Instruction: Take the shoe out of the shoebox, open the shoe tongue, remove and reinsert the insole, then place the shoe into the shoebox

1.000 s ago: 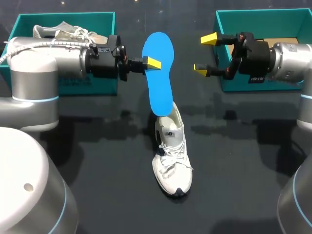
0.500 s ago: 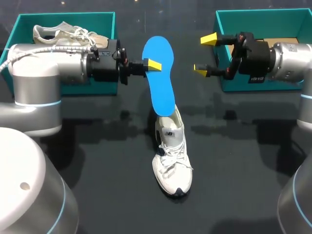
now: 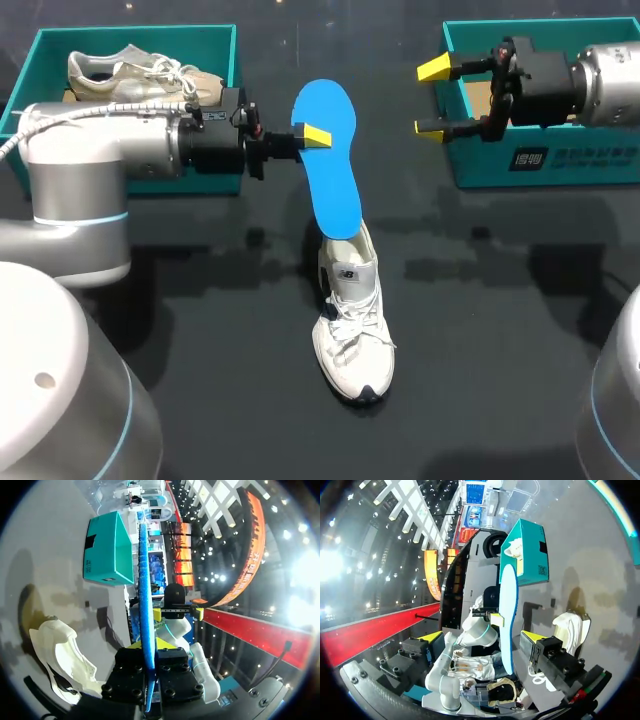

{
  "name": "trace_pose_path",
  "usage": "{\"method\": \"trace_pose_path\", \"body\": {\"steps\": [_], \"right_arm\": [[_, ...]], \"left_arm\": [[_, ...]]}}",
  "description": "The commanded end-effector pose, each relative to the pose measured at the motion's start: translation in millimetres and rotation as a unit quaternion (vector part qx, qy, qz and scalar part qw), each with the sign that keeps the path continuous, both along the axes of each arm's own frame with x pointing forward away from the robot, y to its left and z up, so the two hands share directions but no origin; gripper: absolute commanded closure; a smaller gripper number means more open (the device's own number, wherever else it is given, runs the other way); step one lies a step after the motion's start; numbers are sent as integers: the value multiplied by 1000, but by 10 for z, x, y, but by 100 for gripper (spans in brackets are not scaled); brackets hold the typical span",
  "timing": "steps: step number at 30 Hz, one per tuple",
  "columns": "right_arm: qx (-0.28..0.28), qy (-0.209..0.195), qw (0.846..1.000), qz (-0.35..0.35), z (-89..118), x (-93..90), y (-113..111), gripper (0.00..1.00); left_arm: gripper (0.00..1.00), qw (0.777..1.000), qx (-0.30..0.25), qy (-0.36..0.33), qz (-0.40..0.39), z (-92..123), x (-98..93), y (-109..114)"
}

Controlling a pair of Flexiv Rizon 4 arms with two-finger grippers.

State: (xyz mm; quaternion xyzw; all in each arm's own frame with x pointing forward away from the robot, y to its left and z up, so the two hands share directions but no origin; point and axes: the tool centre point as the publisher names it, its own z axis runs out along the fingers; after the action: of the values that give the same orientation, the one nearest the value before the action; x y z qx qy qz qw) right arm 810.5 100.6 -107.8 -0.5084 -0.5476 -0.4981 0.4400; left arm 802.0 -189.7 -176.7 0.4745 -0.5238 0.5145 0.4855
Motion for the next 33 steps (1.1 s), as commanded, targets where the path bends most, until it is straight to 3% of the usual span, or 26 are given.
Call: {"method": "trace_pose_path", "body": {"steps": [1, 6, 11, 20, 33], "right_arm": [[-103, 11, 995, -8, 245, -80, -48, 0], [-219, 42, 974, -34, 443, -98, 20, 0], [-312, 43, 948, -57, 631, -122, 114, 0], [-416, 27, 907, -64, 858, -181, 311, 0], [-505, -1, 862, -45, 1038, -199, 658, 0]], "left_arm": [[100, 1000, -1, -1, 1, -10, -7, -8], [100, 1000, -1, -1, 1, -10, -7, -8], [100, 1000, -1, -1, 1, -10, -7, -8], [100, 1000, -1, -1, 1, -10, -7, -8], [100, 1000, -1, -1, 1, -10, -7, -8]]}}
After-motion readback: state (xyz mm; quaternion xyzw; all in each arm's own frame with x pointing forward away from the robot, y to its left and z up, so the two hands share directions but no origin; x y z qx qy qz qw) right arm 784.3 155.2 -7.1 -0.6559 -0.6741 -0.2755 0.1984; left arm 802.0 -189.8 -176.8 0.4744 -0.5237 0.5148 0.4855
